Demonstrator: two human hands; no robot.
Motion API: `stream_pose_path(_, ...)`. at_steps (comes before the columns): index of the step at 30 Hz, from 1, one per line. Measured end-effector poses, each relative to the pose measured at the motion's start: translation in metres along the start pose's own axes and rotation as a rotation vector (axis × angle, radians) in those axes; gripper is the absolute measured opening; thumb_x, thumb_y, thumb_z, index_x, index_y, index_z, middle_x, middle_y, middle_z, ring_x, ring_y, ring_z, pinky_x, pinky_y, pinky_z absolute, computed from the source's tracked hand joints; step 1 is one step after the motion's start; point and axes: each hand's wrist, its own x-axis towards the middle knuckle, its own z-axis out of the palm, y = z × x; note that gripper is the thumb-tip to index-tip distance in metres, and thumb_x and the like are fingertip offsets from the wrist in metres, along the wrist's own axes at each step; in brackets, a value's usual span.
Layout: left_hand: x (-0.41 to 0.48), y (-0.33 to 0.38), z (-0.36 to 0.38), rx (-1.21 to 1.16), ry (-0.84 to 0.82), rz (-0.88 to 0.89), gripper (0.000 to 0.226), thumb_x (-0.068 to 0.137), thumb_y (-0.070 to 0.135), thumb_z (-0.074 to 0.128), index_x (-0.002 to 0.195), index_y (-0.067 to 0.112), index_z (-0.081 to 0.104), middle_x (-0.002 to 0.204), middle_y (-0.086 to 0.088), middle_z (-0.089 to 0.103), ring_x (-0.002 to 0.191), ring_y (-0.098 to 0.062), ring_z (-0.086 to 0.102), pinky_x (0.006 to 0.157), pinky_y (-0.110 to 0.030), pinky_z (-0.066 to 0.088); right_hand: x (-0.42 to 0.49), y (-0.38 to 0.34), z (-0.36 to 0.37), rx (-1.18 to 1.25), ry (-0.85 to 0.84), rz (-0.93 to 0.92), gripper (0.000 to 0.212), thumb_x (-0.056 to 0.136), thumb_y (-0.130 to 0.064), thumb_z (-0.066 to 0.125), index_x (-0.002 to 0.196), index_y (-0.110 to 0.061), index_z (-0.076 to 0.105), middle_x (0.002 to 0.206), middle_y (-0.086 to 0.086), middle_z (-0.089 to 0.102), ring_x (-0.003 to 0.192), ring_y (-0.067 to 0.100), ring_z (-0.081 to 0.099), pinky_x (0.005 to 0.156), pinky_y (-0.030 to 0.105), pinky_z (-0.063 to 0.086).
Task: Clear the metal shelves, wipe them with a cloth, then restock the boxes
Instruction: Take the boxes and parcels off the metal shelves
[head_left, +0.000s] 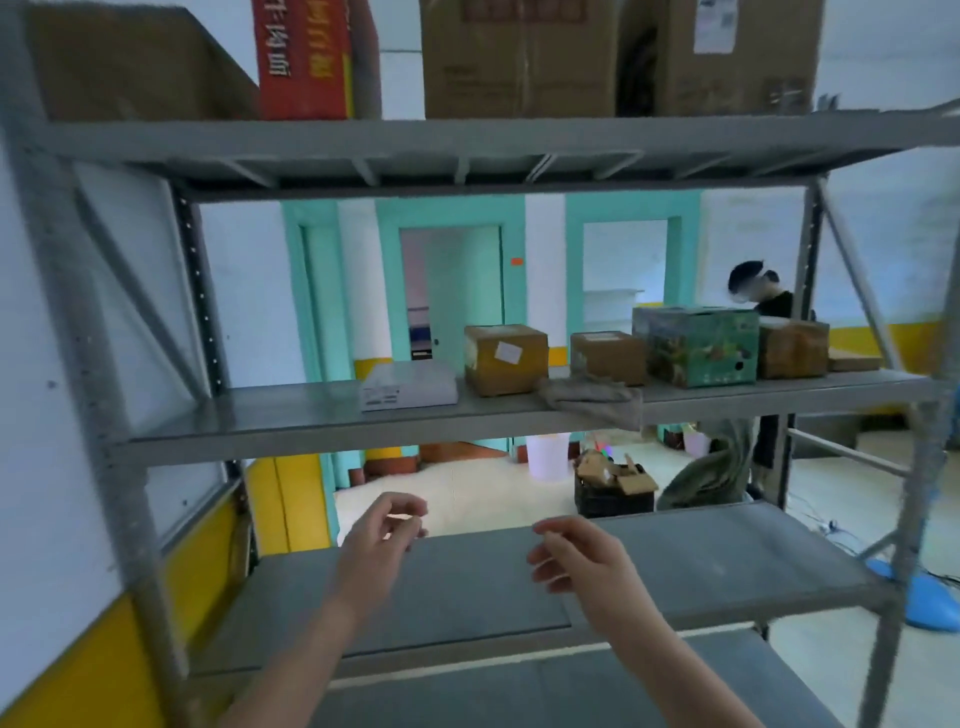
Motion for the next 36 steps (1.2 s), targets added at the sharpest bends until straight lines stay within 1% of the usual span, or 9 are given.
stream_pose_path(5, 0.059, -0.019, -0.068, 0.057, 0.010, 0.050, 0.012, 0.098, 0.009, 0.059, 0.100, 0.018, 0.067, 0.104, 0.006, 0.070, 0.089, -0.014, 0.069, 0.080, -0.033, 0.054, 0.044, -0.005, 0.060, -0.021, -0.002, -0.006, 0.020, 0.103, -0.004, 0.051, 0.106, -0.012, 0.070, 0.088, 0.010, 0.075, 0.079, 0.024, 0.072, 0.069, 0.032, 0.057)
stream_pose_path(13, 0.148, -0.050, -0.097, 0.097, 0.063, -0.025, 0.011, 0.097, 0.014, 0.060, 0.097, 0.022, 0.067, 0.100, 0.004, 0.071, 0.096, -0.016, 0.067, 0.082, -0.035, 0.053, 0.140, -0.029, 0.072, -0.033, 0.130, -0.056, 0.019, 0.104, -0.007, 0.051, 0.105, -0.011, 0.069, 0.093, 0.011, 0.076, 0.084, 0.024, 0.073, 0.073, 0.034, 0.056)
stream_pose_path(20, 0.242, -0.070, -0.087, 0.089, 0.234, -0.021, 0.011, 0.098, 0.013, 0.060, 0.098, 0.023, 0.065, 0.102, 0.003, 0.068, 0.099, -0.014, 0.063, 0.090, -0.034, 0.048, 0.272, -0.015, 0.099, -0.144, 0.115, -0.093, 0.022, 0.103, -0.020, 0.056, 0.125, -0.020, 0.061, 0.114, -0.002, 0.067, 0.102, 0.014, 0.066, 0.093, 0.039, 0.057)
stream_pose_path(24, 0.322, -0.072, -0.063, 0.207, 0.307, 0.009, 0.015, 0.099, 0.014, 0.058, 0.114, 0.014, 0.063, 0.112, 0.000, 0.066, 0.100, -0.014, 0.060, 0.078, -0.019, 0.044, 0.354, -0.022, 0.111, -0.184, 0.112, -0.155, 0.033, 0.104, -0.028, 0.055, 0.136, -0.024, 0.051, 0.121, -0.009, 0.060, 0.104, 0.008, 0.058, 0.079, 0.024, 0.046)
stream_pose_path(26, 0.355, -0.076, -0.051, 0.237, 0.313, -0.024, 0.026, 0.100, 0.019, 0.057, 0.125, 0.012, 0.059, 0.121, -0.001, 0.062, 0.104, -0.014, 0.057, 0.071, -0.012, 0.039, 0.392, -0.022, 0.117, -0.185, 0.085, -0.132, 0.037, 0.104, -0.030, 0.054, 0.140, -0.021, 0.049, 0.128, -0.004, 0.059, 0.106, 0.009, 0.055, 0.080, 0.025, 0.045)
stream_pose_path(29, 0.388, -0.086, -0.033, 0.249, 0.342, -0.099, 0.041, 0.102, 0.028, 0.056, 0.139, 0.010, 0.049, 0.129, 0.000, 0.054, 0.109, -0.015, 0.054, 0.070, -0.017, 0.039, 0.436, -0.014, 0.130, -0.230, 0.008, -0.049, 0.045, 0.106, -0.035, 0.049, 0.146, -0.018, 0.042, 0.138, 0.005, 0.056, 0.111, 0.016, 0.057, 0.084, 0.027, 0.047)
stream_pose_path(32, 0.402, -0.098, -0.025, 0.255, 0.409, -0.153, 0.048, 0.103, 0.032, 0.055, 0.144, 0.011, 0.043, 0.142, -0.005, 0.048, 0.122, -0.019, 0.052, 0.086, -0.019, 0.041, 0.454, 0.001, 0.140, -0.259, -0.072, 0.012, 0.048, 0.107, -0.041, 0.044, 0.148, -0.018, 0.038, 0.144, 0.007, 0.054, 0.126, 0.023, 0.055, 0.088, 0.032, 0.044)
stream_pose_path(34, 0.406, -0.105, -0.023, 0.289, 0.414, -0.215, 0.051, 0.103, 0.035, 0.053, 0.147, 0.011, 0.041, 0.146, -0.009, 0.049, 0.129, -0.025, 0.050, 0.096, -0.029, 0.038, 0.458, 0.011, 0.142, -0.299, -0.106, -0.014, 0.048, 0.107, -0.043, 0.042, 0.148, -0.018, 0.038, 0.144, 0.005, 0.054, 0.126, 0.021, 0.055, 0.087, 0.029, 0.043)
stream_pose_path(36, 0.405, -0.108, -0.020, 0.335, 0.376, -0.244, 0.047, 0.104, 0.037, 0.050, 0.144, 0.013, 0.045, 0.141, -0.009, 0.055, 0.125, -0.028, 0.053, 0.092, -0.031, 0.037, 0.459, 0.017, 0.141, -0.342, -0.129, -0.064, 0.049, 0.107, -0.043, 0.041, 0.150, -0.020, 0.038, 0.145, 0.002, 0.055, 0.127, 0.019, 0.055, 0.088, 0.027, 0.043)
